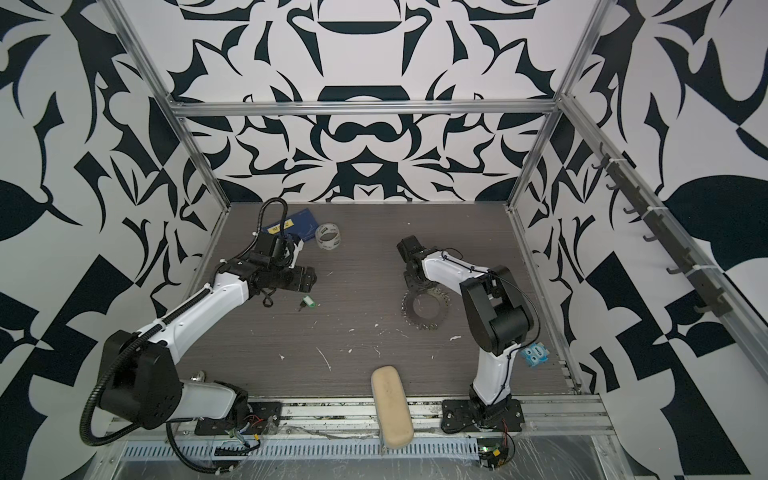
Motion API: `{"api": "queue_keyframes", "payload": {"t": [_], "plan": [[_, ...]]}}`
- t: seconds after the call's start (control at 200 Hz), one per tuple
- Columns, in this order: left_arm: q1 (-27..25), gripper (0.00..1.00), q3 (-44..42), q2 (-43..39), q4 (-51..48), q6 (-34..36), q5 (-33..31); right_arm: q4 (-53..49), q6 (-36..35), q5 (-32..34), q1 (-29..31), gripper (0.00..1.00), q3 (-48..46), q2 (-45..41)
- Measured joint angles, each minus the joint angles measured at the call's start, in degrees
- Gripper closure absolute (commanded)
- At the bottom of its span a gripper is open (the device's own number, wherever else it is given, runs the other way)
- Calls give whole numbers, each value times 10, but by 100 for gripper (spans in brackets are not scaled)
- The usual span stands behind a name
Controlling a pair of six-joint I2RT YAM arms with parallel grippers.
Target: Remove the keys from the keyring
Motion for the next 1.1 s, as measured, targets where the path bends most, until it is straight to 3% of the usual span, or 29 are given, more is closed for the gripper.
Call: {"api": "queue_keyframes", "payload": {"t": [0.025, 0.13, 0.28, 0.47, 0.6, 0.71, 0.875, 1.1], "plan": [[0, 1, -2, -5, 2, -2, 0, -2, 0, 0, 0, 2, 0, -3], [5, 1, -10, -30, 13, -4, -1, -3, -1, 2, 0, 1, -14, -54], [26, 0, -43, -94, 78, -7, -15, 31, -3, 12, -17, 0, -87, -207], [32, 1, -188, -217, 270, 12, -104, 201, -11, 42, -107, 0, -311, -372], [34, 1, -301, -288, 391, 48, -169, 321, -29, 67, -113, 0, -439, -429], [42, 1, -349, -308, 443, 60, -210, 447, -52, 88, -112, 0, -496, -413], [61, 0, -393, -306, 515, 68, -242, 657, -89, 114, -112, 0, -544, -312], [80, 1, -454, -227, 650, 70, -274, 869, -122, 96, -116, 0, -548, -172]]}}
